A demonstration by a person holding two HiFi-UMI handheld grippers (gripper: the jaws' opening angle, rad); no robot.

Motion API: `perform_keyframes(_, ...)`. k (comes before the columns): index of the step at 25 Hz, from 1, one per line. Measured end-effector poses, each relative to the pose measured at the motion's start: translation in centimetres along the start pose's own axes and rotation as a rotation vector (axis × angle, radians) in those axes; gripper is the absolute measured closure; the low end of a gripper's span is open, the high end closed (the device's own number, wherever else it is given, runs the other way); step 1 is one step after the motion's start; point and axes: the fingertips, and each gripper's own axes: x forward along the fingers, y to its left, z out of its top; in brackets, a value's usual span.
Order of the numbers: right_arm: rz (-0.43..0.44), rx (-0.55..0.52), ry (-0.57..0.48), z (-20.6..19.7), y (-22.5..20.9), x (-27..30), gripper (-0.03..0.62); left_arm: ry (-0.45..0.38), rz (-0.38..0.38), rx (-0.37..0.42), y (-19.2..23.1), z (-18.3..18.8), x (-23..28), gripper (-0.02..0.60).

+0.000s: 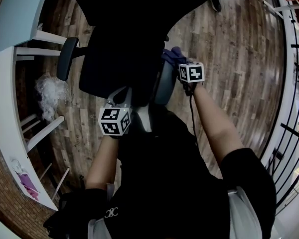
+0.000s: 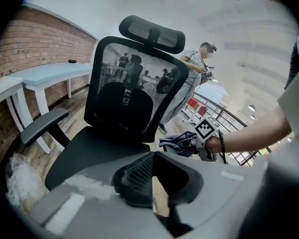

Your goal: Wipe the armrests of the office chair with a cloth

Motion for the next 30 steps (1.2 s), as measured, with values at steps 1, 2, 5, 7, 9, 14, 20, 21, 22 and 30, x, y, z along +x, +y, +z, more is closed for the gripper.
perform_keyframes(1, -0.002, 0.004, -0.002, -0.2, -0.1, -0.1, 0.546, 0.000, 0.000, -0.001, -0.1, 0.0, 0.0, 0.575)
perform_keyframes(2, -0.005, 0.010, -0.004, -0.4, -0.1, -0.2, 0.546, 0.000, 0.000, -0.001, -0.1, 0.0, 0.0, 0.575)
perform_keyframes(5, -0.015, 0.041, -0.002, -1.2, -0.2, -0.6, 0.546, 0.002, -0.008, 0.004, -0.2, 0.2, 0.2, 0.575)
perform_keyframes(7, -0.019, 0.056, 0.004, -2.2, -0.2, -1.0, 0.546, 0.004, -0.018, 0.012, -0.3, 0.3, 0.4, 0.575)
perform_keyframes(9, -0.019, 0.067, 0.019, -3.5, -0.1, -1.2, 0.546, 0.008, -0.030, 0.020, -0.4, 0.5, 0.6, 0.575)
perform_keyframes(14, 0.014, 0.092, 0.072, -7.8, 1.4, -2.0, 0.546, 0.022, -0.066, 0.047, -0.6, 0.7, 0.6, 0.575)
perform_keyframes(20, 0.033, 0.136, 0.075, -11.5, 3.5, -3.3, 0.546, 0.041, -0.104, 0.073, -0.9, 0.0, 0.4, 0.575)
perform_keyframes(21, 0.034, 0.140, 0.077, -12.0, 3.9, -3.5, 0.546, 0.043, -0.111, 0.079, -1.0, -0.1, 0.3, 0.575)
perform_keyframes(22, 0.036, 0.142, 0.079, -12.5, 4.3, -3.8, 0.546, 0.044, -0.116, 0.084, -1.0, -0.1, 0.1, 0.575)
perform_keyframes(30, 0.054, 0.174, 0.084, -16.8, 8.2, -5.6, 0.546, 0.083, -0.165, 0.133, -0.8, -1.0, -0.8, 0.575)
